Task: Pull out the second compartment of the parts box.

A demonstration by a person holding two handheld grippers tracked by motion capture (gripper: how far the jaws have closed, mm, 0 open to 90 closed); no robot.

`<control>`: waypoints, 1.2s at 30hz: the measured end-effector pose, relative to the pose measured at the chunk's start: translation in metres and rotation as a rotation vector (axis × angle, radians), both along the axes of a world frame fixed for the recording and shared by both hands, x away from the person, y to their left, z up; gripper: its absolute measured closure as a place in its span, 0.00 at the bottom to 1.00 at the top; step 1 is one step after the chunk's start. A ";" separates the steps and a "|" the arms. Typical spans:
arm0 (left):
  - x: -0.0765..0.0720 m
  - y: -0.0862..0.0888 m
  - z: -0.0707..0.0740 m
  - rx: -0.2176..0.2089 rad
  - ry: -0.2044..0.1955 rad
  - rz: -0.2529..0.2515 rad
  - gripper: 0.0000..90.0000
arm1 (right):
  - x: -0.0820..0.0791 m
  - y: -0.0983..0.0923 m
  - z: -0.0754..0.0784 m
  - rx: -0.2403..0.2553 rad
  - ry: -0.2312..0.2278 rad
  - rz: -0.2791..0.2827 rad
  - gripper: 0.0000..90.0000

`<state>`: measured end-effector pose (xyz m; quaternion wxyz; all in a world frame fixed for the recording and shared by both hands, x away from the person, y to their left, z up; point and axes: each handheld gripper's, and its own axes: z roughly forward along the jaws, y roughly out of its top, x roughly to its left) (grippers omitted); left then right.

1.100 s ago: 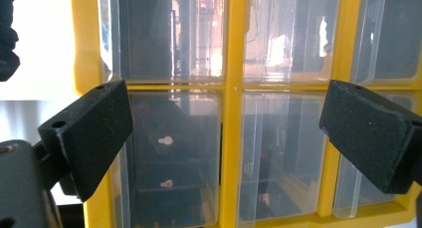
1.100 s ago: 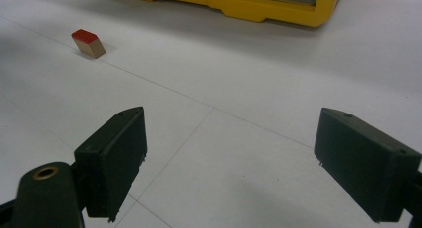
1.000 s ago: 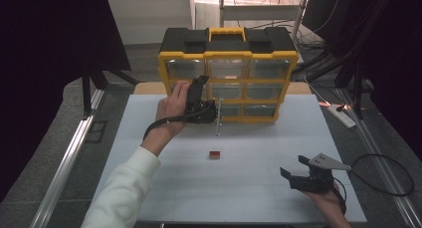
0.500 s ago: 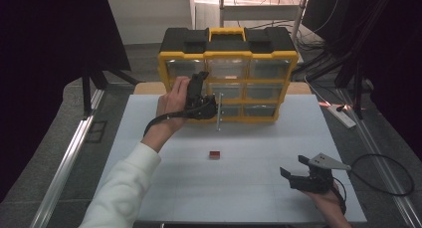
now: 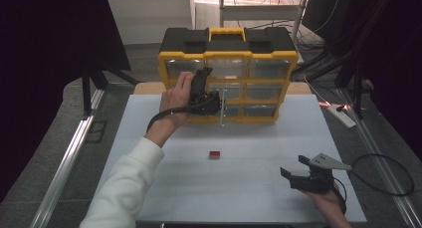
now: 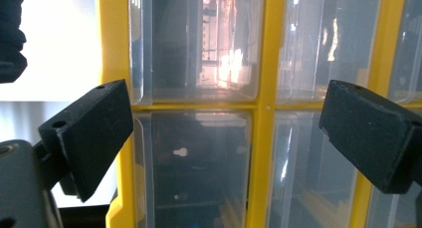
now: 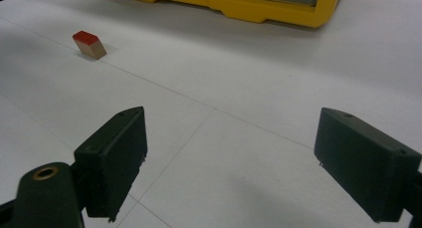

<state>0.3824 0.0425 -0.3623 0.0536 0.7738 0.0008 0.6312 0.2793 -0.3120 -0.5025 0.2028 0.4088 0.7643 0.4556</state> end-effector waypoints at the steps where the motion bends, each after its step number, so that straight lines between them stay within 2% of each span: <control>1: 0.001 -0.001 0.000 -0.004 0.000 0.000 0.08 | 0.000 0.000 0.000 -0.001 0.001 0.001 0.15; 15: 0.010 -0.008 0.008 -0.002 -0.014 -0.006 0.08 | -0.001 -0.002 0.000 0.004 0.001 -0.006 0.15; 36: 0.018 -0.009 0.009 0.001 -0.009 0.004 0.08 | -0.001 -0.002 0.000 0.004 0.003 -0.006 0.15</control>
